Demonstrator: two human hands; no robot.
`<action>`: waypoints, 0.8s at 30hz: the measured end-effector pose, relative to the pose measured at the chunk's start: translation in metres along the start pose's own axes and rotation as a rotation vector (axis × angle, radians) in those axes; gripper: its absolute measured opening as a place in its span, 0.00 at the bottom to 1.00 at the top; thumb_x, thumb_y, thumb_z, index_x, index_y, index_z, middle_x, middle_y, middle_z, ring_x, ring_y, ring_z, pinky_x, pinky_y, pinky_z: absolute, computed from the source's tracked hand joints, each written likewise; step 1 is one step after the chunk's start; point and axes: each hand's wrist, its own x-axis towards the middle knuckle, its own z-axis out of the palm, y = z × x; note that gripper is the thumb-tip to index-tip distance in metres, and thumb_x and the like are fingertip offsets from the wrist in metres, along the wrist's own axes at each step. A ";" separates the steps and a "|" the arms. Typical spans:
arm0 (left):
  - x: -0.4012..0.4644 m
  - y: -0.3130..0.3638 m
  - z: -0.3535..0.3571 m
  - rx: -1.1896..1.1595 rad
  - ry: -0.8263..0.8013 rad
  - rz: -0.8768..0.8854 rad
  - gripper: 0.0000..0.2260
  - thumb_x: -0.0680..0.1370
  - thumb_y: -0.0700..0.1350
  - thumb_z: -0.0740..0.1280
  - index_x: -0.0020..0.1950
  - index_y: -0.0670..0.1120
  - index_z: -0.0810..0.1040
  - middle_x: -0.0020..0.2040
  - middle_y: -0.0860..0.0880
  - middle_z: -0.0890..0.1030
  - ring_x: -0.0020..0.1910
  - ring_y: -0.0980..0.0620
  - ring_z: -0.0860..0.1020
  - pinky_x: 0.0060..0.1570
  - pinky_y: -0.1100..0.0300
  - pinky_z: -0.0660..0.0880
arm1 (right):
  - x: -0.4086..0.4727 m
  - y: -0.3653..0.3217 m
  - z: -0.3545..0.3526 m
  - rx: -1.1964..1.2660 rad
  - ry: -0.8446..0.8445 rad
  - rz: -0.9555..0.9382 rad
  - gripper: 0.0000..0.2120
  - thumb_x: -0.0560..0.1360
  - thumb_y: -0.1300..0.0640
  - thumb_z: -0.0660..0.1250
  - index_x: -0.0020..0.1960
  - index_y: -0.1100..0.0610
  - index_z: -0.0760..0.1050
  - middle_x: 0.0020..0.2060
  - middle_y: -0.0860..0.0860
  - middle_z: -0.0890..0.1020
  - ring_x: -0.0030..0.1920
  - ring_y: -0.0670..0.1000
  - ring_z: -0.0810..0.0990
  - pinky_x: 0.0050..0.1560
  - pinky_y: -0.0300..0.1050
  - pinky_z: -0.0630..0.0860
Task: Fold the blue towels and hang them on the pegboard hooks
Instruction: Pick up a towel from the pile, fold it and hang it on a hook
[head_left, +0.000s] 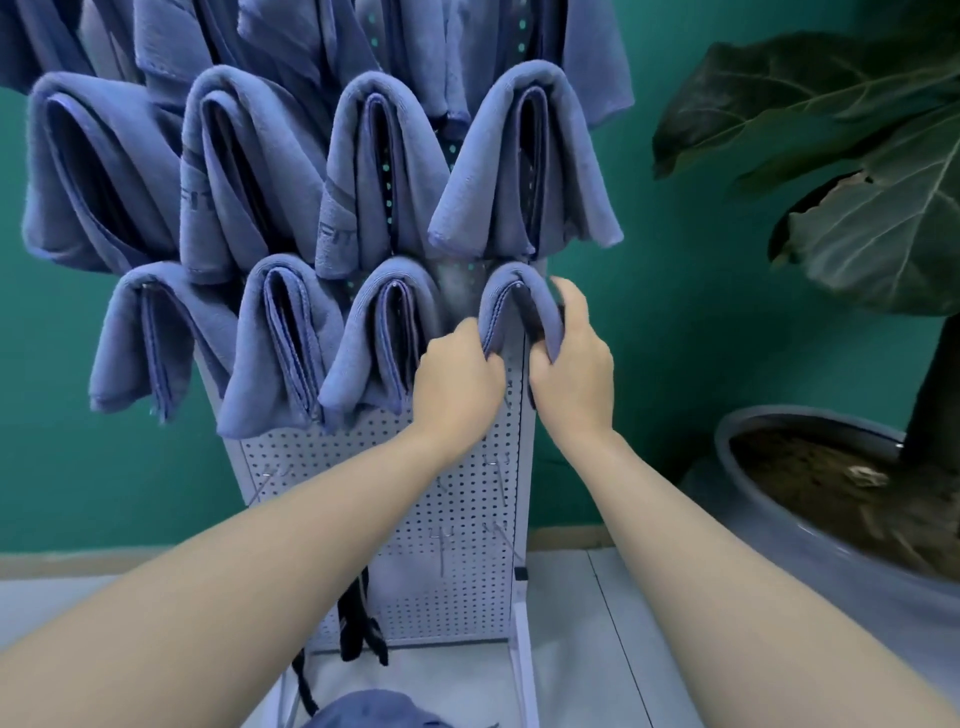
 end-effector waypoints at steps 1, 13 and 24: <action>-0.002 -0.003 0.003 -0.010 -0.060 -0.018 0.03 0.78 0.39 0.60 0.45 0.44 0.71 0.40 0.46 0.78 0.39 0.41 0.76 0.39 0.51 0.73 | -0.005 0.004 0.002 0.000 -0.003 0.020 0.28 0.76 0.66 0.61 0.75 0.51 0.68 0.51 0.51 0.84 0.46 0.60 0.79 0.47 0.56 0.78; -0.070 -0.036 -0.005 -0.183 -0.157 -0.123 0.04 0.84 0.40 0.60 0.55 0.43 0.75 0.42 0.45 0.77 0.37 0.47 0.73 0.34 0.56 0.69 | -0.098 0.023 0.007 0.144 0.008 0.386 0.16 0.80 0.64 0.63 0.65 0.56 0.79 0.55 0.50 0.86 0.51 0.45 0.83 0.56 0.44 0.79; -0.216 -0.166 -0.057 -0.162 -0.430 -0.122 0.19 0.84 0.39 0.63 0.75 0.42 0.74 0.68 0.49 0.80 0.64 0.58 0.77 0.67 0.64 0.72 | -0.250 0.016 0.060 0.222 -0.036 0.576 0.15 0.80 0.63 0.66 0.66 0.60 0.81 0.58 0.50 0.85 0.54 0.43 0.82 0.58 0.30 0.76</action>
